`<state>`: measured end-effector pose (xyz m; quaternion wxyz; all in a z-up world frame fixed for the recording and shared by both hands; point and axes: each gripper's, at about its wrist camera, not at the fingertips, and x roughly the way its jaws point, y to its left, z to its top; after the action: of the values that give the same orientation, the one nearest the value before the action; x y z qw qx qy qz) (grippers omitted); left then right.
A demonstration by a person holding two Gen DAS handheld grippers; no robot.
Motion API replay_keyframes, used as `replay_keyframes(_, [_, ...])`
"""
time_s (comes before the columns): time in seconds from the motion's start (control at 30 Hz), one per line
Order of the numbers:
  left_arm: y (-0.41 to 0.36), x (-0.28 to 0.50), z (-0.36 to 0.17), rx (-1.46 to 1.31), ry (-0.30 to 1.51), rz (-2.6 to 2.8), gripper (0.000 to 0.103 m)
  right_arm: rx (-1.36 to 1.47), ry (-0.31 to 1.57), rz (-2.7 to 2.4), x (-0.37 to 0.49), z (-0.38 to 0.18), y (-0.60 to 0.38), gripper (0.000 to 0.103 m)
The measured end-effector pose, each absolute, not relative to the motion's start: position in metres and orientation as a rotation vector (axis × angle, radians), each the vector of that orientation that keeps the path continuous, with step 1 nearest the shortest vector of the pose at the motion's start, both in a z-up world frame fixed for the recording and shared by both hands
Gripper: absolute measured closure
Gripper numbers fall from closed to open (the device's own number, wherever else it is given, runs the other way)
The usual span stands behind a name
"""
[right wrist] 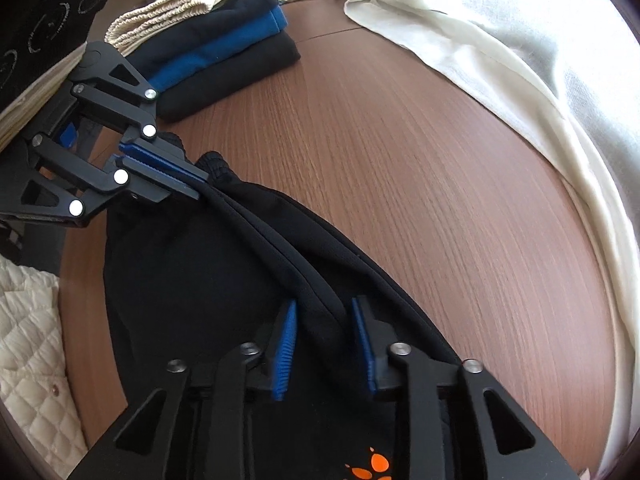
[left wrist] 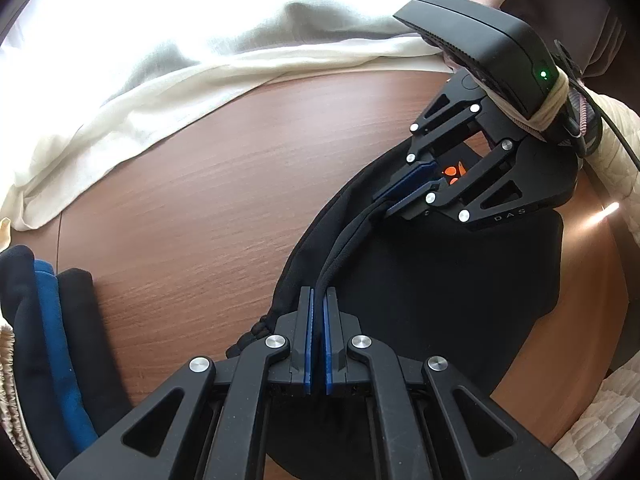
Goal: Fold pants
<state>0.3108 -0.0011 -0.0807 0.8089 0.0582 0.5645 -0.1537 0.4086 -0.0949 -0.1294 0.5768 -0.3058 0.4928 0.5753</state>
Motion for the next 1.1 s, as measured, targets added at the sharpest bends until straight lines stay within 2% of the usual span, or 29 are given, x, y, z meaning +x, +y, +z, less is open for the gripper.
replay_keyframes(0.03, [-0.002, 0.311, -0.080, 0.126, 1.205, -0.327, 0.097, -0.717, 1.149, 1.333, 0.408, -0.129, -0.098, 0.091])
replay_keyframes(0.13, [-0.004, 0.312, -0.079, 0.133, 1.197, -0.313, 0.097, -0.693, 1.106, 1.284, 0.406, -0.116, -0.111, 0.096])
replay_keyframes(0.33, [-0.006, 0.326, -0.090, 0.133, 1.194, -0.251, 0.097, -0.677, 1.004, 1.215, 0.416, -0.080, -0.120, 0.096])
replay_keyframes(0.6, [0.010, 0.335, -0.103, 0.077, 1.217, -0.201, 0.095, -0.733, 1.088, 1.158, 0.438, -0.114, -0.103, 0.096])
replay_keyframes(0.63, [0.012, 0.336, -0.103, 0.073, 1.217, -0.194, 0.095, -0.720, 1.097, 1.155, 0.440, -0.116, -0.104, 0.093])
replay_keyframes(0.7, [0.016, 0.339, -0.105, 0.052, 1.222, -0.179, 0.094, -0.689, 1.104, 1.137, 0.444, -0.116, -0.107, 0.082])
replay_keyframes(0.73, [0.018, 0.339, -0.106, 0.043, 1.224, -0.172, 0.094, -0.677, 1.096, 1.121, 0.445, -0.114, -0.109, 0.071])
replay_keyframes(0.77, [0.019, 0.341, -0.107, 0.044, 1.225, -0.163, 0.093, -0.661, 1.084, 1.103, 0.448, -0.111, -0.113, 0.066])
replay_keyframes(0.8, [0.019, 0.343, -0.107, 0.051, 1.225, -0.155, 0.090, -0.648, 1.075, 1.093, 0.450, -0.107, -0.117, 0.062])
replay_keyframes(0.83, [0.018, 0.344, -0.107, 0.058, 1.224, -0.142, 0.088, -0.638, 1.067, 1.078, 0.453, -0.103, -0.121, 0.062])
replay_keyframes(0.87, [0.018, 0.345, -0.106, 0.062, 1.223, -0.131, 0.082, -0.635, 1.066, 1.051, 0.455, -0.102, -0.123, 0.062])
replay_keyframes(0.93, [0.015, 0.345, -0.100, 0.080, 1.208, -0.108, 0.063, -0.637, 1.068, 0.984, 0.463, -0.098, -0.130, 0.062])
replay_keyframes(0.97, [0.013, 0.345, -0.097, 0.102, 1.192, -0.087, 0.047, -0.630, 1.056, 0.960, 0.466, -0.095, -0.136, 0.062])
replay_keyframes(1.0, [0.010, 0.344, -0.092, 0.131, 1.170, -0.063, 0.042, -0.623, 1.049, 0.944, 0.468, -0.091, -0.143, 0.062])
replay_keyframes(1.1, [-0.001, 0.339, -0.077, 0.181, 1.119, -0.080, 0.041, -0.603, 1.038, 0.884, 0.472, -0.084, -0.159, 0.062])
